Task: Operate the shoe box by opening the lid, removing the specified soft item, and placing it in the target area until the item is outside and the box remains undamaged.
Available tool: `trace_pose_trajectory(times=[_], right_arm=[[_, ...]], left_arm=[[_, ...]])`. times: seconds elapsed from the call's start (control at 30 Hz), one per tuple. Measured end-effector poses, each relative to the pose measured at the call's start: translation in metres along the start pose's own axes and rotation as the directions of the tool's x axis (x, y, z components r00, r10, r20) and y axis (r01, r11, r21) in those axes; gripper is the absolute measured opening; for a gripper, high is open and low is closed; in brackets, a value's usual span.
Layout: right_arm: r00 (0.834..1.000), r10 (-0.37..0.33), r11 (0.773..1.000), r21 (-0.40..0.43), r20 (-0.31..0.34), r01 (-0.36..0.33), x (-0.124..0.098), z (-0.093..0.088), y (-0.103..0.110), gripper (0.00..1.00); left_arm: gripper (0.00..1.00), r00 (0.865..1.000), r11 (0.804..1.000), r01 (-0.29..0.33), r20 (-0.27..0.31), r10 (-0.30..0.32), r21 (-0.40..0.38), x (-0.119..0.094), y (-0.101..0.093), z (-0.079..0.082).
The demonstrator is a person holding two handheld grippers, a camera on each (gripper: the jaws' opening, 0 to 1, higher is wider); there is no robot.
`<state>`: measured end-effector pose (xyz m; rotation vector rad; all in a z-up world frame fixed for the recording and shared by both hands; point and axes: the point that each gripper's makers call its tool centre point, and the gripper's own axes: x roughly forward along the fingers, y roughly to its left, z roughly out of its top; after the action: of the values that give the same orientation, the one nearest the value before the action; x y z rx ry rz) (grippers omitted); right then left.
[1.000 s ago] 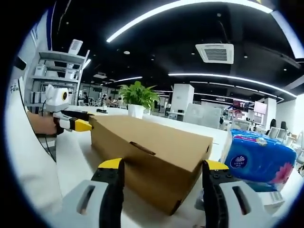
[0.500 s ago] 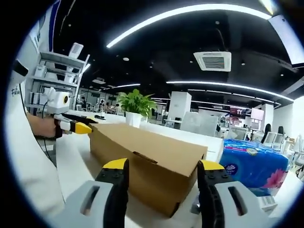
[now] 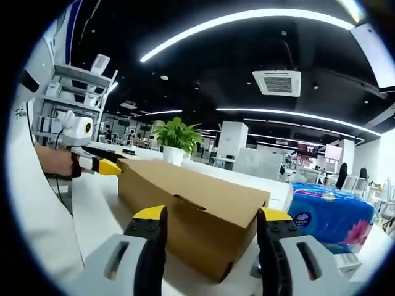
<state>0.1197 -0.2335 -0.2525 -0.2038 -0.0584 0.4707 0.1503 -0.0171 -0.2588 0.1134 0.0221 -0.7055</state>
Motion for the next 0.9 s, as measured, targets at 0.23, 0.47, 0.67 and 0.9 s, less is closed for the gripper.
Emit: trace_pose_trajectory(times=[0.23, 0.47, 0.67, 0.9], right_arm=[[1.0, 0.005, 1.0, 0.004, 0.013, -0.005, -0.001, 0.009, -0.001, 0.59], [0.999, 0.045, 0.995, 0.093, 0.022, -0.047, -0.002, 0.024, -0.003, 0.59], [0.999, 0.028, 0.994, 0.101, 0.03, -0.031, -0.002, 0.042, -0.016, 0.55], [0.998, 0.029, 0.99, 0.136, 0.055, -0.036, 0.0, 0.061, -0.032, 0.54]], left_arm=[[0.51, 1.0, 1.0, 0.004, 0.026, -0.005, 0.008, -0.002, 0.001, 0.008], [0.5, 0.998, 0.999, 0.022, 0.063, -0.025, 0.036, -0.005, 0.0, 0.028], [0.51, 0.995, 0.998, 0.054, 0.078, -0.056, 0.019, 0.0, -0.003, 0.04], [0.53, 0.994, 0.995, 0.102, 0.047, -0.101, -0.01, 0.005, 0.005, 0.052]])
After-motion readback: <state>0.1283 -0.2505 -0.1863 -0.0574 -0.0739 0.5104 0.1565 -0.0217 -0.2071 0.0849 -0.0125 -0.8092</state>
